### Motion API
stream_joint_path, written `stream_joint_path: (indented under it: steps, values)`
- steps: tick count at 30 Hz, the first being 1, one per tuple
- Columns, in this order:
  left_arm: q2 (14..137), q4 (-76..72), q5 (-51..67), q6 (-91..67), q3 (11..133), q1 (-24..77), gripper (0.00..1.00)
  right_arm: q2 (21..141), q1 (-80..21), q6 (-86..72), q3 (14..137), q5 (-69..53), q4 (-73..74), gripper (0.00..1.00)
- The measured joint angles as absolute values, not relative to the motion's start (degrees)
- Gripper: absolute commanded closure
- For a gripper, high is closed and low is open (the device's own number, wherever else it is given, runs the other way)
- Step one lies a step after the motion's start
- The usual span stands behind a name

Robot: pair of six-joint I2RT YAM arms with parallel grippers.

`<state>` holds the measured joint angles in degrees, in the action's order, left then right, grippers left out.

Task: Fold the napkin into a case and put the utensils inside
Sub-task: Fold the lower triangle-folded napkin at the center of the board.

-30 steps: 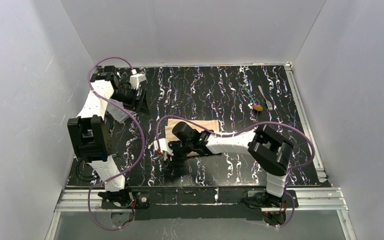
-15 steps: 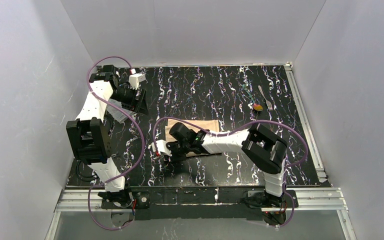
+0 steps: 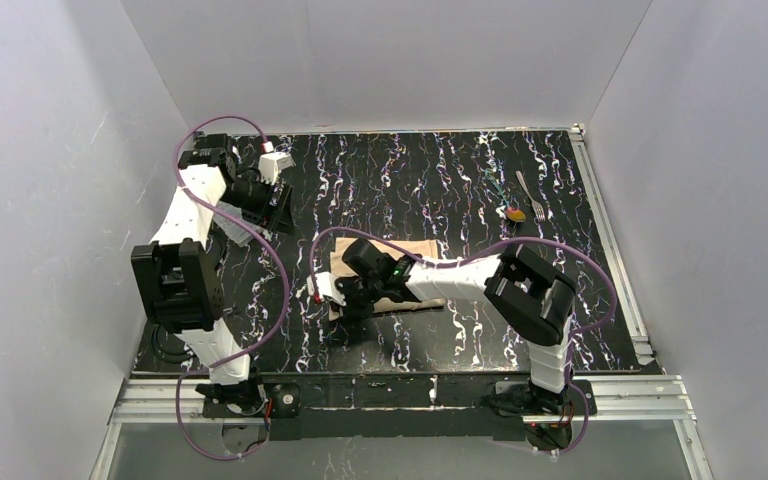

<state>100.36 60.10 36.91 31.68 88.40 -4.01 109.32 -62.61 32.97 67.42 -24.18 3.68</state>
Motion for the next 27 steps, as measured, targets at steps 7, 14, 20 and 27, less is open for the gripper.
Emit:
stream_joint_path:
  steps: [7,14,20,27]
  values:
    - [98.13,60.31,36.82,34.68,86.87,-4.01,0.28,109.30,-61.89,31.70,67.42,-24.23,2.92,0.99]
    - [97.84,60.58,36.53,37.80,84.55,-4.01,0.28,108.68,-61.34,30.94,67.42,-25.17,2.79,0.99]
    - [97.80,60.58,36.40,39.70,83.46,-4.01,0.27,107.87,-59.94,29.12,67.42,-27.46,0.97,0.99]
    - [93.12,60.49,38.70,47.13,77.30,-4.01,0.25,107.61,-57.43,27.09,67.40,-29.43,-1.61,0.99]
